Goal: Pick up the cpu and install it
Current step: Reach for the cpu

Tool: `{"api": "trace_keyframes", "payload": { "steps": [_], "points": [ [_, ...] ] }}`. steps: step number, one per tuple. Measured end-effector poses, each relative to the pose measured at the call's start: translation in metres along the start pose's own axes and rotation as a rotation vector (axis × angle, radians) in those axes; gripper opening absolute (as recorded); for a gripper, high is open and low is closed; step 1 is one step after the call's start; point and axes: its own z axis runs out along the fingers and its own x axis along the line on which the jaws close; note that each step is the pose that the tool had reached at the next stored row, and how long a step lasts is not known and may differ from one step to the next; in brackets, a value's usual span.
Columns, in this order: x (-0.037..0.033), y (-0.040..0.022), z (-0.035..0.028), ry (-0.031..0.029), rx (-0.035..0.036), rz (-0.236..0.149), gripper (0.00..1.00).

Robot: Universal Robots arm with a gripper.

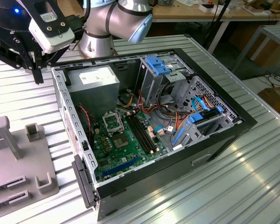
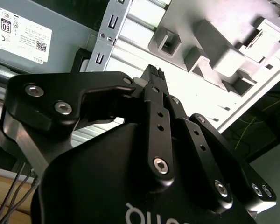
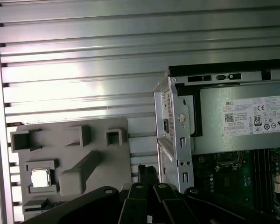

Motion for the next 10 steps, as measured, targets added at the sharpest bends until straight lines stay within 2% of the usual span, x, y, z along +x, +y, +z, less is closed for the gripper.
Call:
{"api": "trace_keyframes", "payload": {
  "steps": [10],
  "points": [
    [0.0159, -0.0012, 0.0005, 0.0029, 0.0002, 0.0, 0.11]
  ]
}}
